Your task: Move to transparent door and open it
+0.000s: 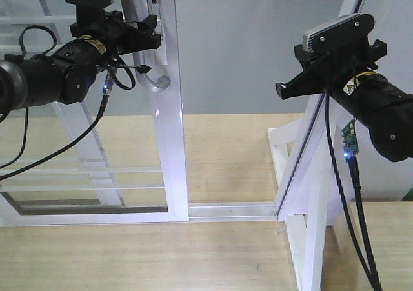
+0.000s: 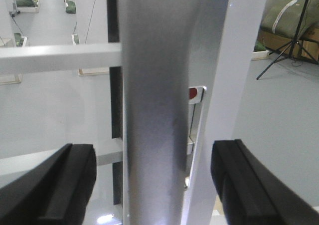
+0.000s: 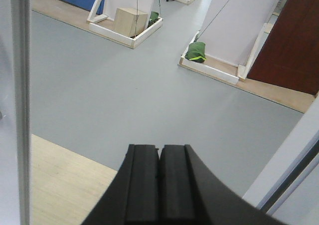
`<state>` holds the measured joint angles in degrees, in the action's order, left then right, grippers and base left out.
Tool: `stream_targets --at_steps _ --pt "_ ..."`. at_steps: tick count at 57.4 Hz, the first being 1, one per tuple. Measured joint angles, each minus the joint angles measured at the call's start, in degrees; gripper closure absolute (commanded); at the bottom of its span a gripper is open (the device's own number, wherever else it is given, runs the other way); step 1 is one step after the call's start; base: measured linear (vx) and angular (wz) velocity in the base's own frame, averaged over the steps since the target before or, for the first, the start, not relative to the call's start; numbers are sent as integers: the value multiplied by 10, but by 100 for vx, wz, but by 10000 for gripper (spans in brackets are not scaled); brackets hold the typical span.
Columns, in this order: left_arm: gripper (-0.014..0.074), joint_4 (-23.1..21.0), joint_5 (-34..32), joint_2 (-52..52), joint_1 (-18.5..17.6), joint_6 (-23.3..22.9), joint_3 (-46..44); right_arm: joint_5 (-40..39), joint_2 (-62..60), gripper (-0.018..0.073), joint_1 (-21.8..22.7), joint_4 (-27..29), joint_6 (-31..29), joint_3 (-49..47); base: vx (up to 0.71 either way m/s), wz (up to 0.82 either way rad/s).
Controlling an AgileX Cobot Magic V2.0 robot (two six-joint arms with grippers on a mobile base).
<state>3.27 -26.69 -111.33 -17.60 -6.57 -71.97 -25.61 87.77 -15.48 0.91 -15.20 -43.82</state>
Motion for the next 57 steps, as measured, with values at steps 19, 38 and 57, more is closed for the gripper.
stream_targets --at_steps 19,38,57 --pt "413 0 14 -6 0 0 -7 0 0 565 0 0 0 0 0 0" --pt "603 2 26 -1 0 0 -7 0 0 565 0 0 0 0 0 0" --pt "602 15 83 22 20 -2 -7 0 0 565 0 0 0 0 0 0"
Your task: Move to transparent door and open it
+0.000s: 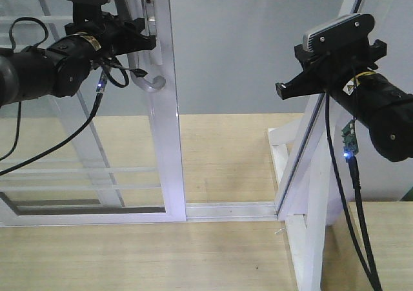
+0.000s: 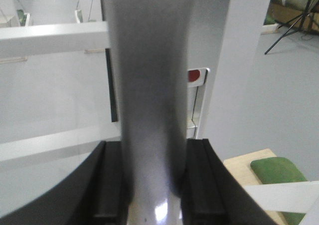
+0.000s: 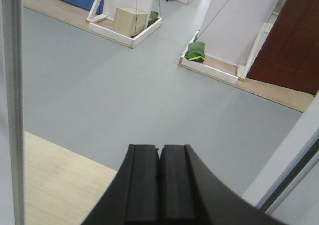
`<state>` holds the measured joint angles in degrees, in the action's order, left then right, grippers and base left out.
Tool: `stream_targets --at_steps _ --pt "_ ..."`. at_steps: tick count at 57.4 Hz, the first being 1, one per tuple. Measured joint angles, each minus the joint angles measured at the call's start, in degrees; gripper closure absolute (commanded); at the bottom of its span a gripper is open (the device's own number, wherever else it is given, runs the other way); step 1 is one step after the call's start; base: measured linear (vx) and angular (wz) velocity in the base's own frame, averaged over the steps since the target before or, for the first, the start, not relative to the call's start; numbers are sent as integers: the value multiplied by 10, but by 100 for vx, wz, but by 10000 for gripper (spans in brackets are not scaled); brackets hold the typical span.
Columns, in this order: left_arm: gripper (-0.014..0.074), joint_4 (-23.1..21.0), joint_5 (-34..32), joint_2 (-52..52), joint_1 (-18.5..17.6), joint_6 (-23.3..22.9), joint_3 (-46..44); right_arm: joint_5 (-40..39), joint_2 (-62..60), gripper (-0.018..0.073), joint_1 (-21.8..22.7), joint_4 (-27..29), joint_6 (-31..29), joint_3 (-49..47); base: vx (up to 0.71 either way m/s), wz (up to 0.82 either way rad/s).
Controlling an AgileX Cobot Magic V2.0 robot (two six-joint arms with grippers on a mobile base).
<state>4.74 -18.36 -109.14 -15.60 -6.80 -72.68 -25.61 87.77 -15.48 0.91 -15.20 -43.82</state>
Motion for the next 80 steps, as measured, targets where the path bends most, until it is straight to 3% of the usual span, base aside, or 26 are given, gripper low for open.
stream_targets --at_steps 46,65,80 --pt "602 -14 234 106 106 2 3 0 0 565 0 0 1 0 0 0" --pt "602 -13 250 151 148 5 2 0 0 565 0 0 1 0 0 0" --pt "602 -13 285 200 151 15 2 7 -5 565 0 20 26 0 0 0"
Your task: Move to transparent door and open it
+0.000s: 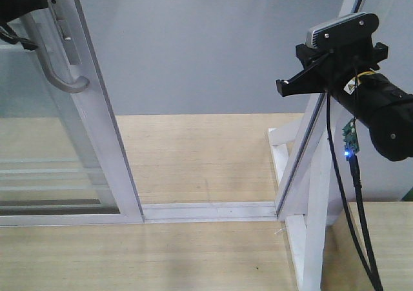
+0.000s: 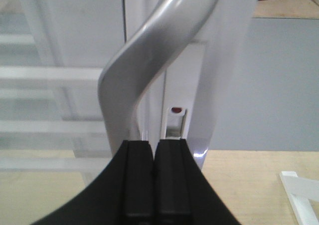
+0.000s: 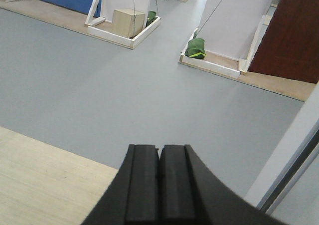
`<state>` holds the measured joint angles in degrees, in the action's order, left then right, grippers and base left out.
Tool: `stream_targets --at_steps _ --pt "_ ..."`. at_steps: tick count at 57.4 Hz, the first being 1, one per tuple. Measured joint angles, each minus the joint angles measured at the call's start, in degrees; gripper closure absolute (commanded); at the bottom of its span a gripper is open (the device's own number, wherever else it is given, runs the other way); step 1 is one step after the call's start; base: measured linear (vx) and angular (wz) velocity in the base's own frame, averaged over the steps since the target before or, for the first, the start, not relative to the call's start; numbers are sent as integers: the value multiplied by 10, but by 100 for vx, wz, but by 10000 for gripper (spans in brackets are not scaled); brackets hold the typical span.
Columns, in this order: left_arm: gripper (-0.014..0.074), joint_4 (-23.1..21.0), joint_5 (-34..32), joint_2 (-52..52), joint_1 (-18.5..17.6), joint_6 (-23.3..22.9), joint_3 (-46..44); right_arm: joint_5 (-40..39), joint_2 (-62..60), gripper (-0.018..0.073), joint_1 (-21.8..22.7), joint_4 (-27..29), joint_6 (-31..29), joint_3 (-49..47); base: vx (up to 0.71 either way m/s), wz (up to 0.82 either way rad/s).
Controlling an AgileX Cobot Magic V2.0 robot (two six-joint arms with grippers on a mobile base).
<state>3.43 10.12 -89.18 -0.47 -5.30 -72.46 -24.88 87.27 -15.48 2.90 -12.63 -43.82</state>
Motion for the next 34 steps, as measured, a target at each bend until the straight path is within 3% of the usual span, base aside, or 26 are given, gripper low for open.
stream_targets --at_steps 15,34 --pt "602 0 19 74 0 33 39 124 -84 565 0 4 -4 0 0 0" --pt "602 -2 -45 267 0 34 284 335 -288 564 0 4 -7 2 0 0"
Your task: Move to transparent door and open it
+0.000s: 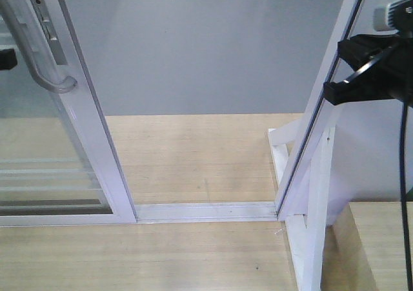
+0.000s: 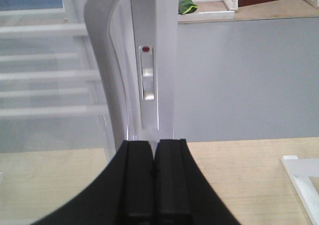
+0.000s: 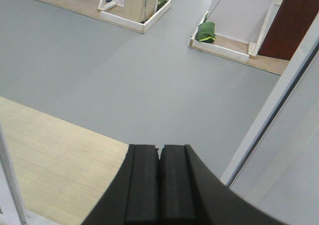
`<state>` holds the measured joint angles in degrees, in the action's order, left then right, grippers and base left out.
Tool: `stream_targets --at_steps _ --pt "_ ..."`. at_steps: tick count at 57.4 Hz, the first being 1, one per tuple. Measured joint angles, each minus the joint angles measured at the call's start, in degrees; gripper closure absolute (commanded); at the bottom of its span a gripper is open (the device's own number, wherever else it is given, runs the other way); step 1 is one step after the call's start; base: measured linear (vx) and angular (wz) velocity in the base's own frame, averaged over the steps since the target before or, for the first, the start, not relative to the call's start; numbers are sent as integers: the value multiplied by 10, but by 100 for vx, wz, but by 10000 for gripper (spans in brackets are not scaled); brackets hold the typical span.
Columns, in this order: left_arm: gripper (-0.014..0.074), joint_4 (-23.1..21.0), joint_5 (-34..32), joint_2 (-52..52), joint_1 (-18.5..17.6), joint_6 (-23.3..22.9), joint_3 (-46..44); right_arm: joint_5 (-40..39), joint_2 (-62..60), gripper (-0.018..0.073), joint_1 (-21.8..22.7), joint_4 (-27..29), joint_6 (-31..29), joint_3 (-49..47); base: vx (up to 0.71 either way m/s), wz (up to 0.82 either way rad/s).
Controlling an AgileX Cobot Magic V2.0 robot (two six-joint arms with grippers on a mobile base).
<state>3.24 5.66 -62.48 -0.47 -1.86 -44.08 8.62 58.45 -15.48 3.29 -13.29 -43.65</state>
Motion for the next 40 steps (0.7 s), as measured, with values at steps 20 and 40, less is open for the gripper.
stream_targets --at_steps 20,40 --pt "602 0 53 286 0 0 182 40 -282 564 0 1 18 163 0 0" --pt "602 -2 172 521 0 0 273 71 -484 564 0 -6 25 281 0 0"
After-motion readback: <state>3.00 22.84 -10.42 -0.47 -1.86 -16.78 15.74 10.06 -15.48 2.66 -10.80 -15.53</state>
